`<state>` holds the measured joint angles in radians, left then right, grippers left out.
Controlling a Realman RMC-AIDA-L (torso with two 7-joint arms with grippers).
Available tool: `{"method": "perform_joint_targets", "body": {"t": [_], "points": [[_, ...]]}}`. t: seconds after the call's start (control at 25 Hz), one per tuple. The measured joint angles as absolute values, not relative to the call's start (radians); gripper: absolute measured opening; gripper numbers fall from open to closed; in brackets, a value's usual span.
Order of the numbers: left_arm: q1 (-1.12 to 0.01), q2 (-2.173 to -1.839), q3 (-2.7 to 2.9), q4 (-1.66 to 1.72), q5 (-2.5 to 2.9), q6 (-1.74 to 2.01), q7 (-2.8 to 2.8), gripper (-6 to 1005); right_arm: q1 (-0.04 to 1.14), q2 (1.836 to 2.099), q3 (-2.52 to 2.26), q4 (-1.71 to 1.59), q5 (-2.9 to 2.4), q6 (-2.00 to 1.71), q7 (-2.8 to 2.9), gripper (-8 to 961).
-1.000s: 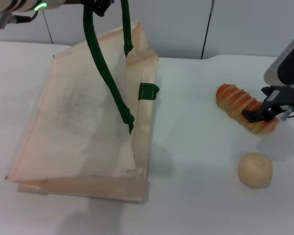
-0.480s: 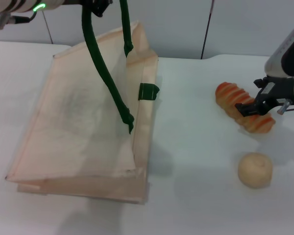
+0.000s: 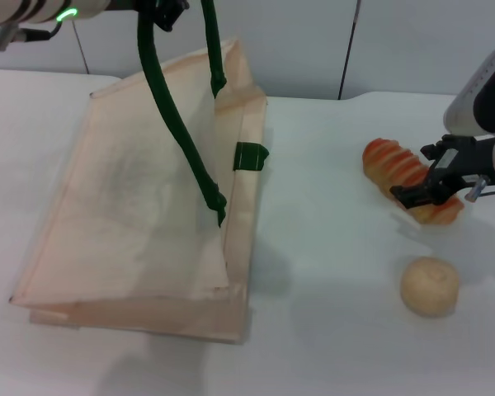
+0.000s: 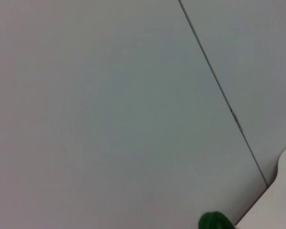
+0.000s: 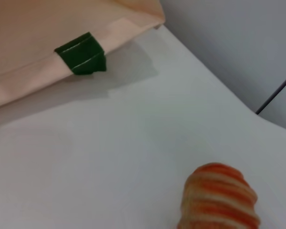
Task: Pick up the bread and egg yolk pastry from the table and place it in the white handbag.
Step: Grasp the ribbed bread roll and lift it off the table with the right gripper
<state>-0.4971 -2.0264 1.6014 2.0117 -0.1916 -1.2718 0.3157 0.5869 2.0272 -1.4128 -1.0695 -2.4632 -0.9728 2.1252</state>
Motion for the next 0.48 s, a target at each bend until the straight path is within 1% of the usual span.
{"method": "perform_joint_targets", "body": {"t": [0.24, 0.48], "points": [[-0.498, -2.026, 1.601, 2.009, -0.195, -1.272, 0.323, 123, 0.603, 2.024, -1.384, -1.053, -2.463, -0.991, 2.092, 856], [-0.499, -2.026, 1.602, 2.009, -0.196, -1.272, 0.324, 123, 0.657, 2.023, -1.286, -0.948, -2.464, -0.995, 2.013, 855]]}}
